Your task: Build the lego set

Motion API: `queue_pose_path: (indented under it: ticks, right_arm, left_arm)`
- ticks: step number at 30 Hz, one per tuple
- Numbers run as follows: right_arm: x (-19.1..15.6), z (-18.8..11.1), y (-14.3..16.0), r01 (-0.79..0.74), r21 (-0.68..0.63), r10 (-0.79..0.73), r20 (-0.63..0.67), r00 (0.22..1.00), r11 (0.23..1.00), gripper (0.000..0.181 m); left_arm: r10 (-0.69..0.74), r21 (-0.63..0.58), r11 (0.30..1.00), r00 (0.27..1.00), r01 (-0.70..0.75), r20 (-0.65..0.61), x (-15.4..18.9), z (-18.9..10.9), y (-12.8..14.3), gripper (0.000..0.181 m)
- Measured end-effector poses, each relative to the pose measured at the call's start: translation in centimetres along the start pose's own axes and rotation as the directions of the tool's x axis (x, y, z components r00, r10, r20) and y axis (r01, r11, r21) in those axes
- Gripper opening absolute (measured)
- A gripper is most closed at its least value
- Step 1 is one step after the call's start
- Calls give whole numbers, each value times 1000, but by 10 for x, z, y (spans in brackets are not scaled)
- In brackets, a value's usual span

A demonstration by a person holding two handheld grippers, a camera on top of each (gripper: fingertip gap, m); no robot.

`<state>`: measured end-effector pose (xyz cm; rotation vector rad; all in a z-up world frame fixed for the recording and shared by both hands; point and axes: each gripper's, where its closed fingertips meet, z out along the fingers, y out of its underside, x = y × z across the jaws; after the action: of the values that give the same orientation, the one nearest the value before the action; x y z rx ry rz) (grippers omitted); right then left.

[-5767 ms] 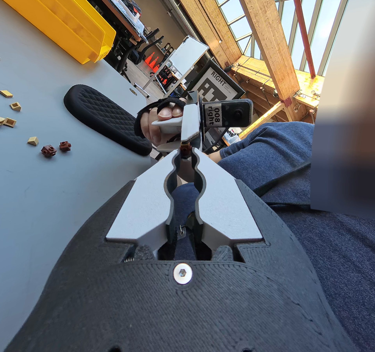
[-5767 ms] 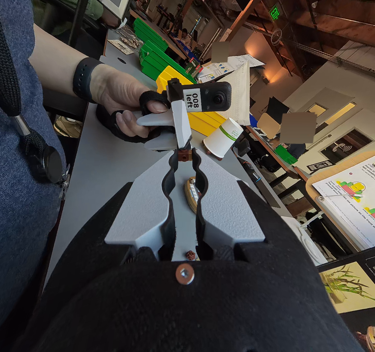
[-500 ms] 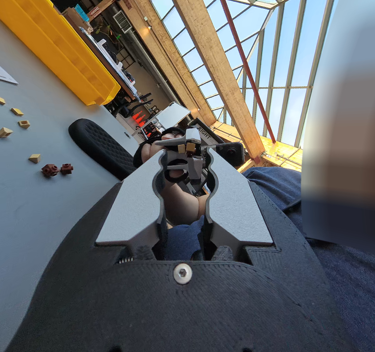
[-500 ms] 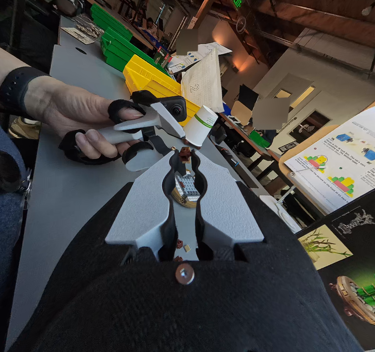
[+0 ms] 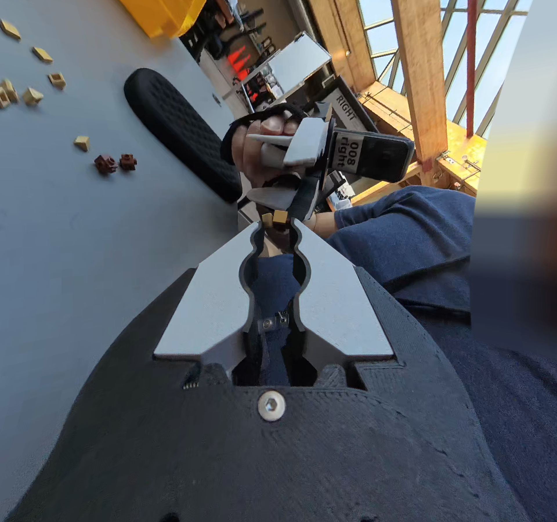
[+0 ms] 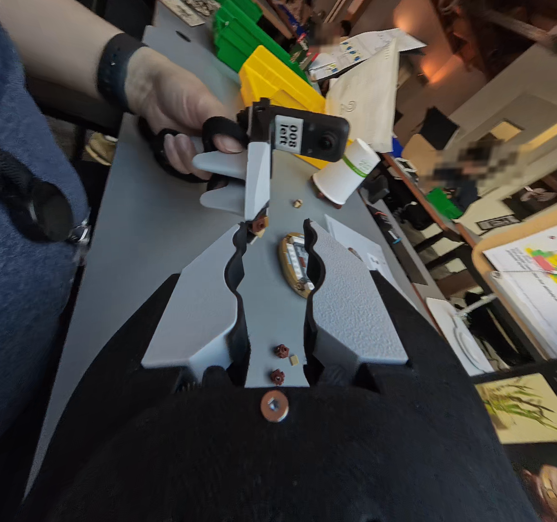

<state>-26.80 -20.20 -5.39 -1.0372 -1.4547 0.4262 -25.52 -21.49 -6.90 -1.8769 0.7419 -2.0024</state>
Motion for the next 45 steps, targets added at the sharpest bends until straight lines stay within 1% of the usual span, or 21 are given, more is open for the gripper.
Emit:
queue_pose_path:
  ticks: [1, 3, 4, 6, 9, 13, 15, 18, 22, 27, 30, 32, 34, 39, 40, 45]
  right_arm:
    - [-10, 2, 0, 6, -13, -5, 67, 998, 1000, 34]
    - [-17, 5, 0, 49, -32, -45, 112, 993, 998, 31]
    - [-20, 5, 0, 57, -39, -51, 138, 989, 998, 28]
    - [-27, 6, 1, 26, -57, -14, 196, 981, 998, 16]
    - [-32, 6, 2, -25, -72, 41, 237, 971, 997, 17]
    - [-22, 3, -4, -52, -29, 56, 184, 981, 998, 14]
    - [-15, 2, -7, -76, -6, 76, 153, 985, 997, 13]
    - [-11, 1, -11, -86, 16, 83, 131, 988, 996, 14]
    - [-5, 1, -15, -59, 37, 56, 82, 995, 998, 13]
    - [1, 2, -19, -94, 71, 91, 33, 995, 993, 14]
    - [-1, 3, -17, -83, 64, 82, 28, 996, 994, 14]
    - [-3, 4, -15, -93, 63, 90, 44, 995, 994, 14]
    - [-5, 4, -15, -125, 67, 120, 70, 990, 990, 17]
    - [-7, 5, -11, -86, 36, 83, 86, 993, 996, 16]
    - [-9, 5, -12, -85, 36, 81, 92, 992, 996, 13]
    - [-10, 6, -9, -99, 30, 95, 94, 991, 995, 12]
  left_arm:
    - [2, -21, 1000, 1000, -1, 19, -2, 0, 3, 15]
    - [4, -87, 996, 999, 0, 41, -3, 2, 12, 15]
    - [10, -101, 995, 999, -5, 44, -3, 3, 13, 15]
    - [25, -110, 994, 998, -19, 50, -3, 3, 13, 15]
    - [40, -140, 990, 997, -31, 61, -4, 3, 17, 15]
    - [28, -78, 997, 999, -27, 18, 3, 1, 7, 15]
    - [46, -43, 998, 999, -45, 4, 7, 0, 1, 15]
    - [77, -30, 997, 997, -77, 3, 11, 0, -3, 15]
    - [79, 7, 997, 997, -79, -16, 15, 0, -9, 14]
    - [123, 63, 991, 992, -120, -32, 19, -3, -14, 15]
    - [144, 50, 988, 990, -144, -1, 17, -4, -13, 14]
    - [133, 31, 991, 991, -133, 11, 15, -5, -10, 14]
    - [111, 31, 993, 994, -110, -13, 17, -6, -10, 14]
    - [75, 10, 997, 997, -74, -29, 17, -6, -6, 14]
    - [71, 2, 997, 997, -71, -24, 16, -6, -5, 14]
    - [44, 0, 999, 999, -44, -25, 13, -6, -4, 14]
